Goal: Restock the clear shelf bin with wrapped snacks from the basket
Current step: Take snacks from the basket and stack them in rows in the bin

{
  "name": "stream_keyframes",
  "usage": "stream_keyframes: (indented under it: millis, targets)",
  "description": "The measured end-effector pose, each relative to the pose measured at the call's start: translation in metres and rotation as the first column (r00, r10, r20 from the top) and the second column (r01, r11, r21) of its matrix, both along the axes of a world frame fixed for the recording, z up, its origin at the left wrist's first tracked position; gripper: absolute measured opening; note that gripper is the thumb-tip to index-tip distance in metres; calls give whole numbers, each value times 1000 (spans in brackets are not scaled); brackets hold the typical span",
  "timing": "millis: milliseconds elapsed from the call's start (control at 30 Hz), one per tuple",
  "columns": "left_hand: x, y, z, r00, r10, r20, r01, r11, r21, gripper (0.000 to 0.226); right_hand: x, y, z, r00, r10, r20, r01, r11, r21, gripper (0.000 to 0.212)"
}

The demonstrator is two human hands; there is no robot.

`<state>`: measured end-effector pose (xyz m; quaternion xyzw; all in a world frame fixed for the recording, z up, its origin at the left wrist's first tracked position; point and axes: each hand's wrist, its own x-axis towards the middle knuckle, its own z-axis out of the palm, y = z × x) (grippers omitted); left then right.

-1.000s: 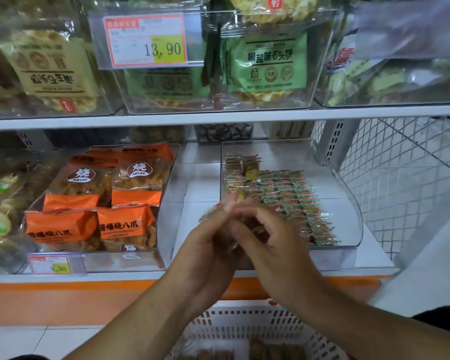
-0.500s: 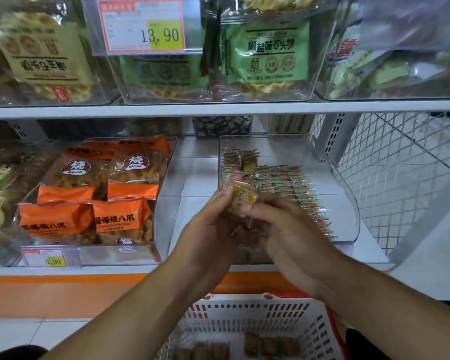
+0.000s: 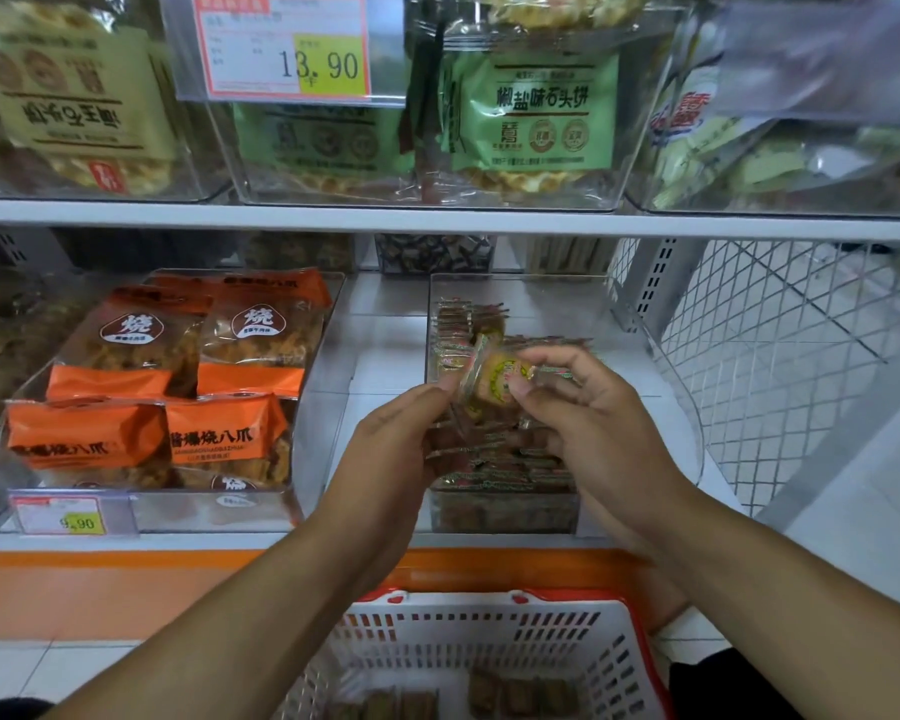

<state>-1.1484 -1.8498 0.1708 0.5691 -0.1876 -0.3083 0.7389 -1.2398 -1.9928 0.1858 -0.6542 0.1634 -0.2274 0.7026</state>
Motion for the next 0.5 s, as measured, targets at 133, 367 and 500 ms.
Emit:
stream_keyframes:
  millis: [133,367,500]
  targets:
    - [0,1,-2,998,48,-42,-51,997,-65,31,-1,2,-3,997,-74,-17,74,997,-8,17]
    - [-2,-4,-12,998,53,-41,-57,991,-121,28,-2,8,-7,970,-103,-218,52,973,-227,37]
    - [-3,-10,-15,999,42,9,-41,992,-115,31,5,-3,-7,962,116,-248,-106,993,51,24]
